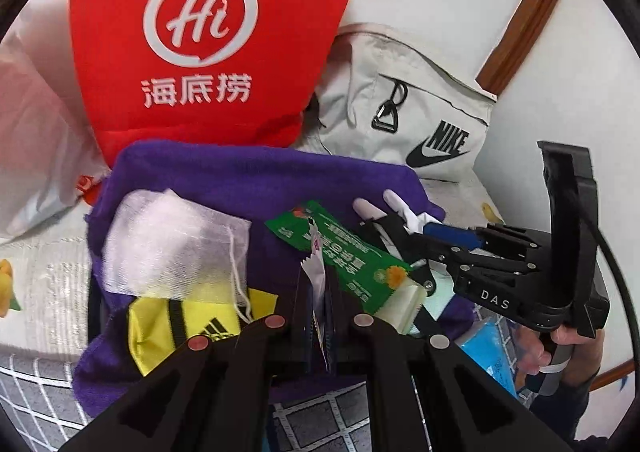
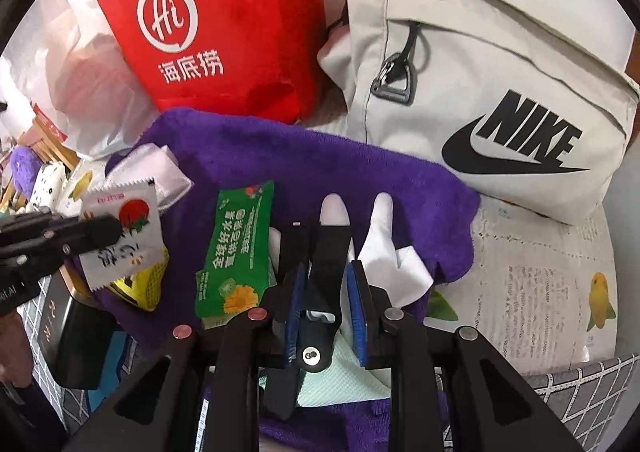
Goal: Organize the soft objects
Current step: 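Lower and release the snack packet with the left gripper while the right releases the strap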
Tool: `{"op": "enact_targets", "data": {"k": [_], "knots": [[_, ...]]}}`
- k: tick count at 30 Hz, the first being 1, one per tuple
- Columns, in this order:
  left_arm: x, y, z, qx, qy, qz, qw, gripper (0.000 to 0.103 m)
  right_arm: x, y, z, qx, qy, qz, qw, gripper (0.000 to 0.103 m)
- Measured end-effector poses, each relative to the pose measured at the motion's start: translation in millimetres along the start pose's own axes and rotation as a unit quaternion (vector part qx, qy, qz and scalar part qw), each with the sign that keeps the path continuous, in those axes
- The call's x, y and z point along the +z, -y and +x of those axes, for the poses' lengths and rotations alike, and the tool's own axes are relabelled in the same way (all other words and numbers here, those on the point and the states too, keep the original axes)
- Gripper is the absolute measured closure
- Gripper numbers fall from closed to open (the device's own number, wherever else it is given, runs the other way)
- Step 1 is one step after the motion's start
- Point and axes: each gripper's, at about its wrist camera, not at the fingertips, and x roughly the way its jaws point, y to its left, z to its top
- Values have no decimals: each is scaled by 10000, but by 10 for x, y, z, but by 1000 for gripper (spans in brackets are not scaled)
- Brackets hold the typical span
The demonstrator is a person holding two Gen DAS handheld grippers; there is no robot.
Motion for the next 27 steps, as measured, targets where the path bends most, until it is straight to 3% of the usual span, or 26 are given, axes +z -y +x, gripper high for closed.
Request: {"op": "enact_targets", "data": {"k": [11,16,22,24,26,27], "knots": [[-67,-33,288,167,-431,-153,9988,95,29,114,-144,11,164,226,9996,67],[-84,-37,324,262,-440,-129,9986,94,26,120,-124,18,137,194,9997,66],[-72,-23,315,463,-485,-92,9977,74,24,83,-120,-6,142,142,9998,66],[-68,-1,281,499,-462,-57,9977,68,32,60,-134,-16,168,113,9998,63],[-64,37,251,591,-450,47,9972,54,42,43,-166,-32,223,97,9997,58],[-64,51,230,645,-441,81,9969,54,47,32,-181,-41,239,78,9997,56]]}}
